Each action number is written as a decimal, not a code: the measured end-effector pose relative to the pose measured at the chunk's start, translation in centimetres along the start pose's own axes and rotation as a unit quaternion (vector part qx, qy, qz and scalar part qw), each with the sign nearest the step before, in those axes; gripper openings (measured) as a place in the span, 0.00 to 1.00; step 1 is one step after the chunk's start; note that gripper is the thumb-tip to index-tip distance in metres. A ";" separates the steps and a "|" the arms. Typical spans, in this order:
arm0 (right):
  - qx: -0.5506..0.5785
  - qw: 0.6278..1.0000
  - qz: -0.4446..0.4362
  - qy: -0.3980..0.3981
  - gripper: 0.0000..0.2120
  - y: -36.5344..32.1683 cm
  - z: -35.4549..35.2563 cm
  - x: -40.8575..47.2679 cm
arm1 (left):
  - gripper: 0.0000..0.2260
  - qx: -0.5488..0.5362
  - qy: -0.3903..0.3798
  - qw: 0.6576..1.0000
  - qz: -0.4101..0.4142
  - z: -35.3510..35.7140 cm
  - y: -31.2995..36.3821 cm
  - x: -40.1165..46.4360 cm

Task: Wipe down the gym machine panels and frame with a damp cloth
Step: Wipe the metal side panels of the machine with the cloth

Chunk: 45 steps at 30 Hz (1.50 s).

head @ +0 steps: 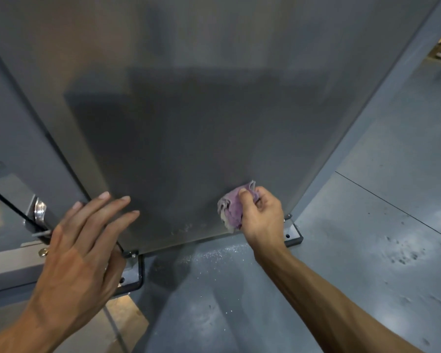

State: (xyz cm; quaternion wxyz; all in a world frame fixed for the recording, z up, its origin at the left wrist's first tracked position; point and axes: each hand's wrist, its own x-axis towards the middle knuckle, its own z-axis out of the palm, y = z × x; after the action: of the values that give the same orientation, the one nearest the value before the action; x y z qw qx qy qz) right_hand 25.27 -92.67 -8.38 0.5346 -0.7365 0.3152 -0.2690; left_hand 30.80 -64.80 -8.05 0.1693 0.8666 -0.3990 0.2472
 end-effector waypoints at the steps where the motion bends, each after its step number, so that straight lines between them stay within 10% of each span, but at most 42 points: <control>1: -0.010 0.999 0.030 0.003 0.18 0.9 0.1 0.0 | 0.23 0.000 -0.002 1.000 0.001 -0.1 0.0 0.0; 6: 0.033 0.997 0.068 0.003 0.20 -0.1 -0.5 0.8 | 0.24 -0.005 -0.015 1.000 0.007 -0.2 -0.1 -0.1; 13: 0.089 0.989 -0.117 0.036 0.21 -6.3 -2.1 2.2 | 0.24 -0.007 -0.014 1.000 0.004 0.0 -0.2 0.0; 21: -0.006 0.998 -0.051 0.036 0.18 -2.3 -1.8 1.5 | 0.24 -0.003 -0.011 1.000 0.006 -0.1 -0.1 -0.1; 28: -0.003 0.979 -0.199 0.033 0.19 -7.2 -2.3 1.1 | 0.25 0.006 -0.023 1.000 0.009 -0.2 -0.3 -0.2; 45: -0.100 0.989 -0.039 0.100 0.06 0.3 -7.1 3.5 | 0.25 -0.018 -0.014 1.000 0.001 -1.0 -0.6 -0.6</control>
State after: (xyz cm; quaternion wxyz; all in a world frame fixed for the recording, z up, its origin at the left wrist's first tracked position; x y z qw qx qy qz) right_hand 22.32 -99.75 -6.44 0.4133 -0.7673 0.3637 -0.3290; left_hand 30.67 -63.56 -7.66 0.1789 0.8664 -0.4064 0.2284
